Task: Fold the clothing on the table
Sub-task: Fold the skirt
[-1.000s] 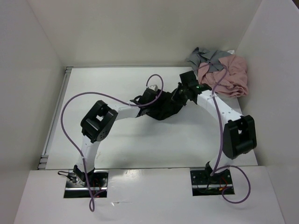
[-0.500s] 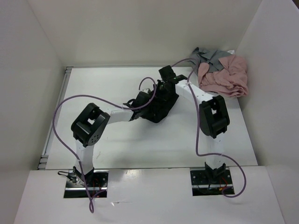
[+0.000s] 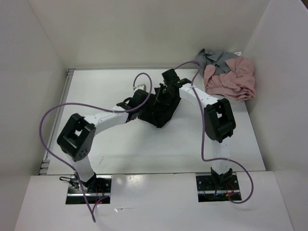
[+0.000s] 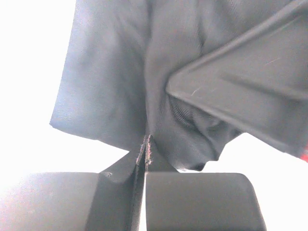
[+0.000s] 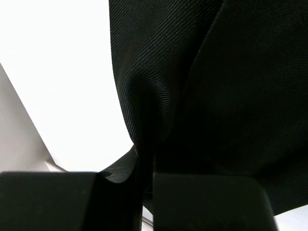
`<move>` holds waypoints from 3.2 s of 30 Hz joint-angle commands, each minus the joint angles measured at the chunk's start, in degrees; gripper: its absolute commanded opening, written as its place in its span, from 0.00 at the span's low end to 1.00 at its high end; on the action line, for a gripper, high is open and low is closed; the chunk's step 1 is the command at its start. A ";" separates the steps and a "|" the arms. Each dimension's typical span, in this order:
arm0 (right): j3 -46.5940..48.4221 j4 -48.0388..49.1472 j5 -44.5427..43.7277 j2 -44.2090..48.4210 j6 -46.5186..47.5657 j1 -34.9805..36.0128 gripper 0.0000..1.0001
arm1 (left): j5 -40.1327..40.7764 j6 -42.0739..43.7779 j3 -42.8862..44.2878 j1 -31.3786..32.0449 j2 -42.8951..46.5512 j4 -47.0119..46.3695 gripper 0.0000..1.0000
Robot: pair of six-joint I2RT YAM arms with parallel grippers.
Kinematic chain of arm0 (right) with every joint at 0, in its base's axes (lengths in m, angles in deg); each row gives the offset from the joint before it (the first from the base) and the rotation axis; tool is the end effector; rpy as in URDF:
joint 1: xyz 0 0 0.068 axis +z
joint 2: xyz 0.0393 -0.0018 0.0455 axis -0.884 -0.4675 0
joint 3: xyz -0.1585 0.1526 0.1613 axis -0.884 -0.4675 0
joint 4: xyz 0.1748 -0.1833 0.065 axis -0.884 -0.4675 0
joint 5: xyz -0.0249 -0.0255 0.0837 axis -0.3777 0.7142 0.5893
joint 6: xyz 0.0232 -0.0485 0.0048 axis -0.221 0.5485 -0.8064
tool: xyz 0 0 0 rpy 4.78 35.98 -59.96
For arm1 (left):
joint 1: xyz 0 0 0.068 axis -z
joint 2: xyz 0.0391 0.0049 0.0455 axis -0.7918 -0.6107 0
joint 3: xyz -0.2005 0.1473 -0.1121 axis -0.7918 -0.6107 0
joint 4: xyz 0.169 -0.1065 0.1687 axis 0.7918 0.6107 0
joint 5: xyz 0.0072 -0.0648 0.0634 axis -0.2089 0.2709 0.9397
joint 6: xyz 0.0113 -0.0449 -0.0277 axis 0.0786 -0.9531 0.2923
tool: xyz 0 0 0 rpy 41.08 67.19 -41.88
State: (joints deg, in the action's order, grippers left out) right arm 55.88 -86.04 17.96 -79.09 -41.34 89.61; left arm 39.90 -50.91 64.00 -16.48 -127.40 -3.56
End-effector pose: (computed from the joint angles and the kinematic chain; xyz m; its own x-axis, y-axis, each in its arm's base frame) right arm 0.3952 0.2156 0.2236 -0.9243 0.2650 -0.2747 0.0805 0.8389 0.5383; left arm 0.3231 -0.2270 0.2094 -0.7106 -0.3665 -0.6006 -0.0375 0.8721 -0.4878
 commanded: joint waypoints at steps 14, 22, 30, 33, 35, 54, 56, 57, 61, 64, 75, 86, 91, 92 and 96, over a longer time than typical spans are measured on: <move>4.86 -0.96 8.12 -9.10 6.43 8.02 0.37 | 11.90 2.93 -2.40 -5.38 23.96 9.86 0.00; -3.30 6.69 29.57 3.24 12.76 9.34 0.62 | 9.61 2.40 -4.86 -5.91 24.76 7.67 0.00; -13.58 9.14 29.84 21.99 11.02 4.08 0.66 | 3.12 1.35 -8.99 -5.91 22.91 1.26 0.00; -18.07 9.68 29.84 27.25 11.01 -0.49 0.65 | -0.56 1.35 -10.13 -5.29 22.39 -2.08 0.01; -20.79 9.68 28.97 29.38 11.01 -3.74 0.57 | -4.51 1.35 -10.14 -5.29 20.38 -5.24 0.01; -25.46 7.39 25.44 35.19 11.54 -10.43 0.08 | -24.40 -10.25 -12.77 -11.79 -6.53 -14.14 0.00; -25.46 7.39 25.44 35.71 12.06 -10.43 0.08 | -24.40 -10.95 -13.38 -12.59 -6.53 -13.61 0.00; -25.98 7.39 25.44 35.71 12.07 -10.43 0.08 | -25.27 -10.96 -13.91 -12.59 -6.53 -14.57 0.00; -26.51 6.87 25.44 36.24 12.68 -10.43 0.08 | -26.07 -9.30 -12.44 -12.33 -2.59 -15.37 0.00; -27.04 5.64 24.39 36.24 13.82 -10.43 0.20 | -24.05 -5.35 -7.70 -10.49 5.83 -9.77 0.00; -31.00 2.48 14.73 41.50 15.67 -11.48 0.49 | -24.22 0.73 -7.22 -10.48 29.55 1.33 0.32; -35.92 -1.65 -0.65 64.08 14.44 -19.74 0.72 | 4.67 2.75 -12.69 -11.01 66.32 18.89 1.00; -35.39 -4.12 -6.62 76.90 14.44 -22.82 0.84 | 7.85 1.26 -14.44 -11.01 73.18 24.62 1.00; -35.39 -4.12 -7.51 78.76 13.74 -23.35 0.87 | 8.38 0.65 -16.01 -11.01 74.23 25.49 1.00; -37.32 -4.74 -14.27 87.03 12.08 -25.55 0.99 | 9.96 0.12 -18.21 -11.53 78.89 28.13 1.00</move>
State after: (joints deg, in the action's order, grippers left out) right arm 19.86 -89.02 10.69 4.34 -28.18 65.20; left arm 46.59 -50.12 47.00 -27.49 -50.73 20.68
